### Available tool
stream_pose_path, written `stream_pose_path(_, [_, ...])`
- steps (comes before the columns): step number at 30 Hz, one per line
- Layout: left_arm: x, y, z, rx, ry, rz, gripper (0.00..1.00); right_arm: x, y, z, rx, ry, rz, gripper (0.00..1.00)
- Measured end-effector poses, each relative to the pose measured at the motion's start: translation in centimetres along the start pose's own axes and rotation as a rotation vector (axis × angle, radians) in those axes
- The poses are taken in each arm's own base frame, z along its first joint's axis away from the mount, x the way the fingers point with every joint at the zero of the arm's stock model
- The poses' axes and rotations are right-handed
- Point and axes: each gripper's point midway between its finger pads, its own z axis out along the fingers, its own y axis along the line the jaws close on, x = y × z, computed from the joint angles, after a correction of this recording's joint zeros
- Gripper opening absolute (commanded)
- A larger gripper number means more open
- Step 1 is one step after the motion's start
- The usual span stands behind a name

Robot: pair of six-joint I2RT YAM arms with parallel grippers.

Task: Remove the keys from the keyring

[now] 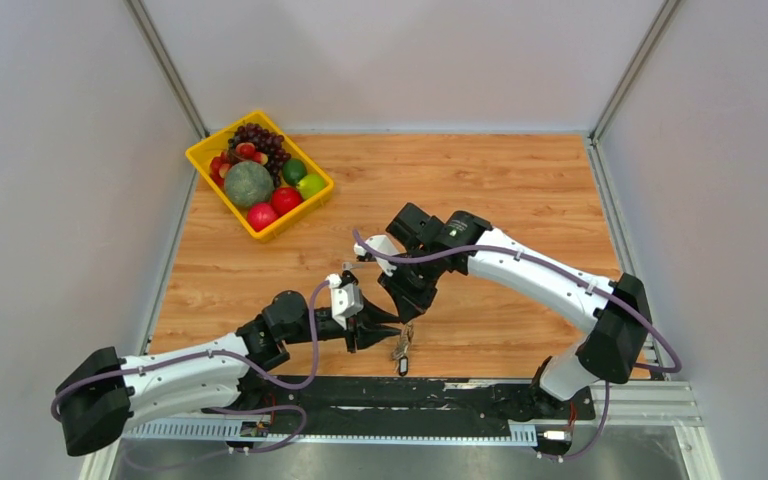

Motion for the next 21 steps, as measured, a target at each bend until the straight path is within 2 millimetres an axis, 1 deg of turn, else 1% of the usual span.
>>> stream_pose_path(8, [0.3,-0.1,0.4,0.015,0.003,-0.017,0.36,0.0,0.0,-0.3,0.009,-0.007,-0.010,0.00])
stream_pose_path(16, [0.4,0.6,0.3,-0.029,0.004,-0.028,0.36,-0.3,0.9,-2.2,0.017,-0.071,-0.040,0.00])
stream_pose_path(21, [0.4,0.7,0.4,-0.036,0.001,-0.037,0.36,-0.3,1.1,-2.6,0.014,-0.084,-0.046,0.00])
